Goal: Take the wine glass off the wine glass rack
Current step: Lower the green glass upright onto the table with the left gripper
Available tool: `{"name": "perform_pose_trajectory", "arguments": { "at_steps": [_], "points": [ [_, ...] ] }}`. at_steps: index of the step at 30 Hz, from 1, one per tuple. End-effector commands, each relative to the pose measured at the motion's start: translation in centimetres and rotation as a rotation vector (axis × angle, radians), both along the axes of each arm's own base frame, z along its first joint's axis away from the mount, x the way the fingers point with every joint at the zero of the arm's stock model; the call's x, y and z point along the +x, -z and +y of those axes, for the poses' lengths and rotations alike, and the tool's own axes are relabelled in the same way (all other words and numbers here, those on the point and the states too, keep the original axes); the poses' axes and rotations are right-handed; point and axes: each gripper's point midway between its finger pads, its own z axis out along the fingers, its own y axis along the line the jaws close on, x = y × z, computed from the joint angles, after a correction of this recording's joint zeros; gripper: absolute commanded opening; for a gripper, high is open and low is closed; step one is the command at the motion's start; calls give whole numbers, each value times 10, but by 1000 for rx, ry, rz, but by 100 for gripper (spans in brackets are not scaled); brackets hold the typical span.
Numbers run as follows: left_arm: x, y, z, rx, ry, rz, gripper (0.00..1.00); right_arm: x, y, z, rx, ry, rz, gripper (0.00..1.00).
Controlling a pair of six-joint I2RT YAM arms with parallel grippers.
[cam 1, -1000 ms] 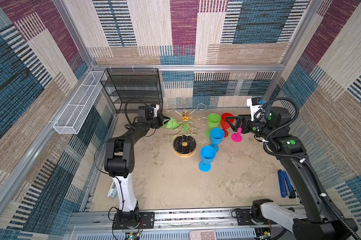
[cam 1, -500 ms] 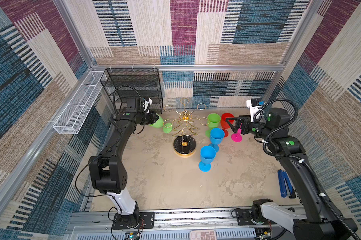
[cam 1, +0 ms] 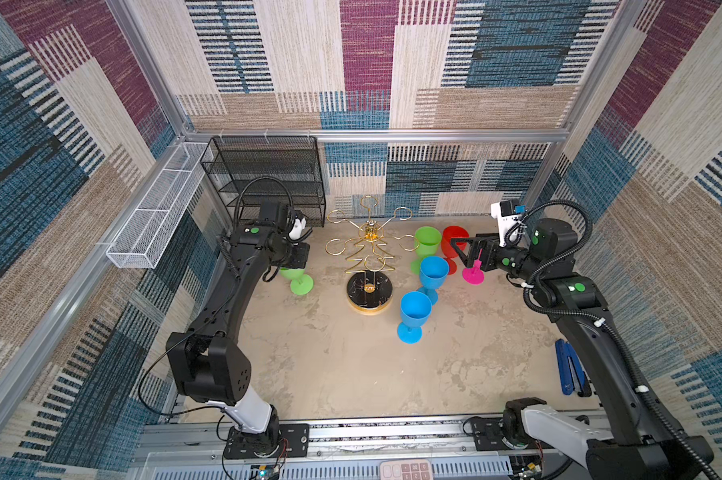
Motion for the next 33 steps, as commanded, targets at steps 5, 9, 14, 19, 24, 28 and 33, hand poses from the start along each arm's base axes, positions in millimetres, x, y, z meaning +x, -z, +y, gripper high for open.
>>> {"name": "perform_pose_trajectory", "arguments": {
  "at_steps": [5,9,14,19,24,28,33],
  "points": [
    [1,24,12,158,-9,58,0,2,-6,1,3,-3,-32,99],
    [9,29,7,118,-25,30,0,1,-7,0,-1,2,-34,99],
    [12,33,1,77,-38,8,0,1,-7,-1,-5,4,-34,99],
    [12,41,1,72,-47,17,1,1,-8,-1,-8,7,-35,99],
    [13,38,1,52,-67,1,12,1,-7,-2,-13,12,-35,99],
    [15,28,-3,11,-69,-34,27,3,-8,-2,-13,11,-37,99],
    [16,20,-3,-4,-72,-72,38,3,-10,-3,-16,16,-43,99]
  ]
}}
